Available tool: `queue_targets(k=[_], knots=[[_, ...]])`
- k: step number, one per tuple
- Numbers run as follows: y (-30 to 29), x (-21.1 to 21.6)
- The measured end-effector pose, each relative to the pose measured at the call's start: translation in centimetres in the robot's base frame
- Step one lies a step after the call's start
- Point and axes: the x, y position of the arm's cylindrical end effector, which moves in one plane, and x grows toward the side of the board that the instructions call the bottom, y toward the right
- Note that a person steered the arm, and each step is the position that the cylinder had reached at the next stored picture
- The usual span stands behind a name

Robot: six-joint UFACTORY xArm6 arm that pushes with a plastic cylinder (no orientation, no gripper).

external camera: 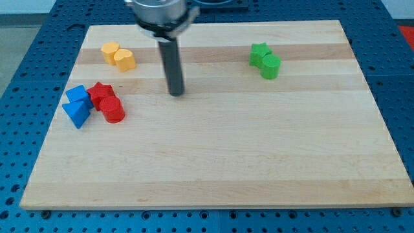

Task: Slide your arm towards green circle

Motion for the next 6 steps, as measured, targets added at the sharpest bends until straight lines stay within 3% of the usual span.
queue_targets(k=[1, 2, 4, 5, 6], knots=[[6.3, 2.7], [14.9, 1.7], [26.8, -5.4], [25.1, -8.7], [17.9, -8.4]])
